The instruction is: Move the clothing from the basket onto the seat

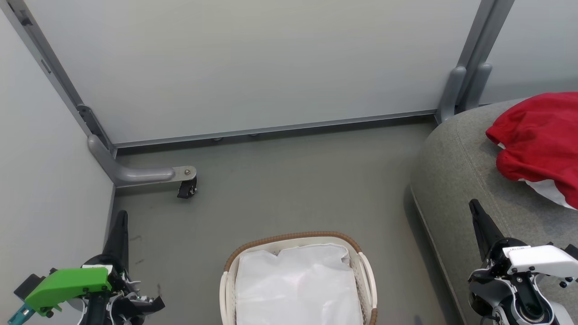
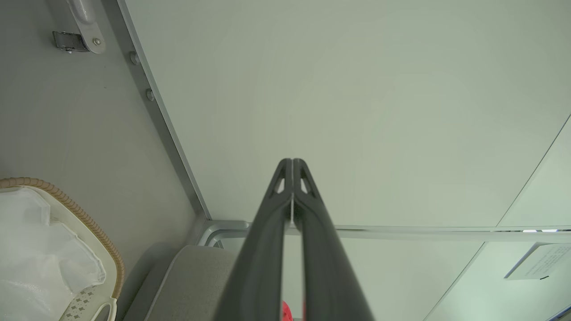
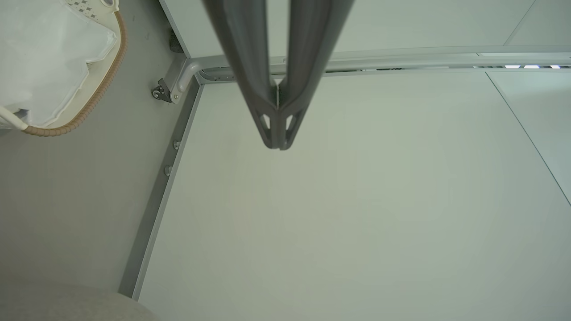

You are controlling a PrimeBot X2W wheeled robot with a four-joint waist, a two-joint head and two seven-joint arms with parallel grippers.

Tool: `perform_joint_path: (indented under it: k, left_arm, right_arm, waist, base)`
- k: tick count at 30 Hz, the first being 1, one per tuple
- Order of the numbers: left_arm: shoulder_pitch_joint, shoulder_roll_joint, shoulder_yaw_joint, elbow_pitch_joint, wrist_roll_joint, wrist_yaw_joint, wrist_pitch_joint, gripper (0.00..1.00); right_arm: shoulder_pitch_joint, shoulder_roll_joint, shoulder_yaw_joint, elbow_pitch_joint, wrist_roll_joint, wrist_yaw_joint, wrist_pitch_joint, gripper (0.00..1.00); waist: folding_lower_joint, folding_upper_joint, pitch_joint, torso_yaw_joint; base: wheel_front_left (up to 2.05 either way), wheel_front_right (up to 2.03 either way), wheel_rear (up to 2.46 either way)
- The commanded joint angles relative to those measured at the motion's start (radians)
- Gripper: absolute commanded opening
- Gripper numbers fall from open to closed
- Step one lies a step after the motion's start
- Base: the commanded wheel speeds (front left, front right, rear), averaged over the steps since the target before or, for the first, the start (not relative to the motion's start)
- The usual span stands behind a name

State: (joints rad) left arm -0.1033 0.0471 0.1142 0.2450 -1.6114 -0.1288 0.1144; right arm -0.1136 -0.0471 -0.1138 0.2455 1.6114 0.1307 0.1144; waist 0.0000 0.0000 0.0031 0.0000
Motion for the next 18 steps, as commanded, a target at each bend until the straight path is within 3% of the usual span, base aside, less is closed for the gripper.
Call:
perform_joint_path:
  k: [1,18]
  left_arm:
    - [-0.010,0.006,0.002,-0.002,-0.003,-0.005,0.003,0.00]
    - [-0.010,0.006,0.002,-0.002,-0.003,-0.005,0.003,0.00]
  right_arm:
    - [0.011,-0.006,-0.002,-0.004,0.003,0.000,0.003,0.00]
    - [0.011,-0.006,-0.002,-0.004,0.003,0.000,0.003,0.00]
  waist:
    - [0.0000,0.0000,0.000,0.000]
    - [0.0000,0.0000,0.000,0.000]
  base:
    - [0.00,0.00,0.00]
    - [0.00,0.00,0.00]
